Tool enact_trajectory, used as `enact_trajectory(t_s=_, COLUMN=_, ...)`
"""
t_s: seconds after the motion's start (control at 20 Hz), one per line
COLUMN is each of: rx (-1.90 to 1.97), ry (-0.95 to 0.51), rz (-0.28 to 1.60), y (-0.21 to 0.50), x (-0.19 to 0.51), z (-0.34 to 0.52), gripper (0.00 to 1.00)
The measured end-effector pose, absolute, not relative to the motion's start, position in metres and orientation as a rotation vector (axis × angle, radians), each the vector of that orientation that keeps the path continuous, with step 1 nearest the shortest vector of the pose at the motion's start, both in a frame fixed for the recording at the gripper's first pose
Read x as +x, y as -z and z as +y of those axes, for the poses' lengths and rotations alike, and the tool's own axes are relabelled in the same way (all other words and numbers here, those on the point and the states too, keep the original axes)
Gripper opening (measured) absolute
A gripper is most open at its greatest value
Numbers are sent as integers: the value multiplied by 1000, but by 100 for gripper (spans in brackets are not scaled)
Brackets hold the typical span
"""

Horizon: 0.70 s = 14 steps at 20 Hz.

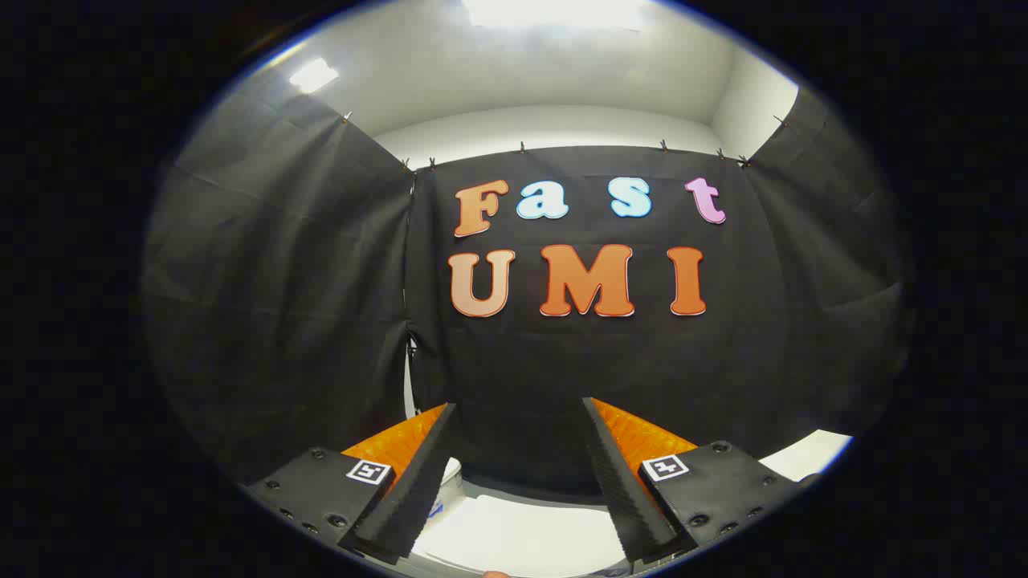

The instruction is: Open the toilet lid.

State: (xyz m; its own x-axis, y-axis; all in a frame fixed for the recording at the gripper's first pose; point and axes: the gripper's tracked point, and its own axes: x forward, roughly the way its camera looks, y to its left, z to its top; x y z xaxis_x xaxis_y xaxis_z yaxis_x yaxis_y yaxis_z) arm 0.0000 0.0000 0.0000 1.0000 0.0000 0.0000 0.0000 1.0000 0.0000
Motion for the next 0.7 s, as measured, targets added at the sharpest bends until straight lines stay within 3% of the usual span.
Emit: enact_trajectory(t_s=0.7, rx=22, ry=25, rz=-7, y=-2, x=-11, z=-8, gripper=98)
